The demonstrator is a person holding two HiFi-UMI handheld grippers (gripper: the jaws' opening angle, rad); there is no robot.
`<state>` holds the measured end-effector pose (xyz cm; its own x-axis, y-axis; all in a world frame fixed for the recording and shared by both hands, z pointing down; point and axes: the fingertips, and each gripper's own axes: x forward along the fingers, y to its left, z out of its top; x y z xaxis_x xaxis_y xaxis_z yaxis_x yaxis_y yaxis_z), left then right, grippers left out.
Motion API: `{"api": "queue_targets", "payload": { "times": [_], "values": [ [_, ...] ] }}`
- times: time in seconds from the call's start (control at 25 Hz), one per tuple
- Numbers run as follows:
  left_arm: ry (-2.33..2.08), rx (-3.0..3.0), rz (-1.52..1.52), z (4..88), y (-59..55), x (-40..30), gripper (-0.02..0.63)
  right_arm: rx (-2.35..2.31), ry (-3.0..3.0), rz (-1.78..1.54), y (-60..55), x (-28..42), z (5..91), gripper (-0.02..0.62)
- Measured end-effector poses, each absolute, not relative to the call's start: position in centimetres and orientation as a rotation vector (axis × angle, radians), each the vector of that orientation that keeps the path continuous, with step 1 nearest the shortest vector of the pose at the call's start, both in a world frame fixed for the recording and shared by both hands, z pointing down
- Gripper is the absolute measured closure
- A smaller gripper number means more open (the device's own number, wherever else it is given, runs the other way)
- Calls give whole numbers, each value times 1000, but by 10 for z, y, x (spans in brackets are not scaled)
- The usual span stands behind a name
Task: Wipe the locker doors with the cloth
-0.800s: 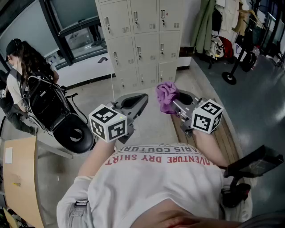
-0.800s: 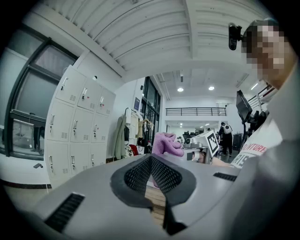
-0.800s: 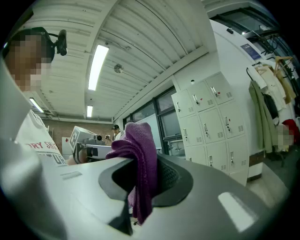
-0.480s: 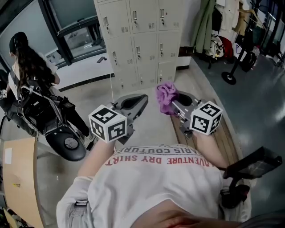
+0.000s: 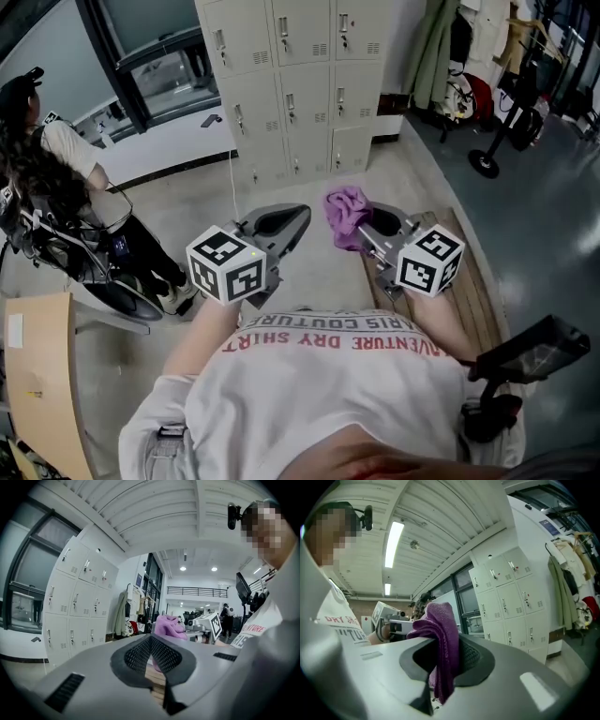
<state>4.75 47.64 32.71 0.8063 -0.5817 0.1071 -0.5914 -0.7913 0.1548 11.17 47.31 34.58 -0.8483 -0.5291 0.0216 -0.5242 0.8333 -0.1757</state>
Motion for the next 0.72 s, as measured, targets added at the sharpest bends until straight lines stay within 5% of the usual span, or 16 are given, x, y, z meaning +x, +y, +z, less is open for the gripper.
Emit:
{"api": "queue_targets", "payload": {
  "times": [0.32, 0.72],
  "values": [
    [-922, 2769, 72, 353, 377, 21, 606, -881, 3098, -295, 381, 85, 384, 551],
    [-894, 2795, 90, 369, 132, -1, 606, -1049, 3033, -276, 125, 77, 388, 551]
  ]
}}
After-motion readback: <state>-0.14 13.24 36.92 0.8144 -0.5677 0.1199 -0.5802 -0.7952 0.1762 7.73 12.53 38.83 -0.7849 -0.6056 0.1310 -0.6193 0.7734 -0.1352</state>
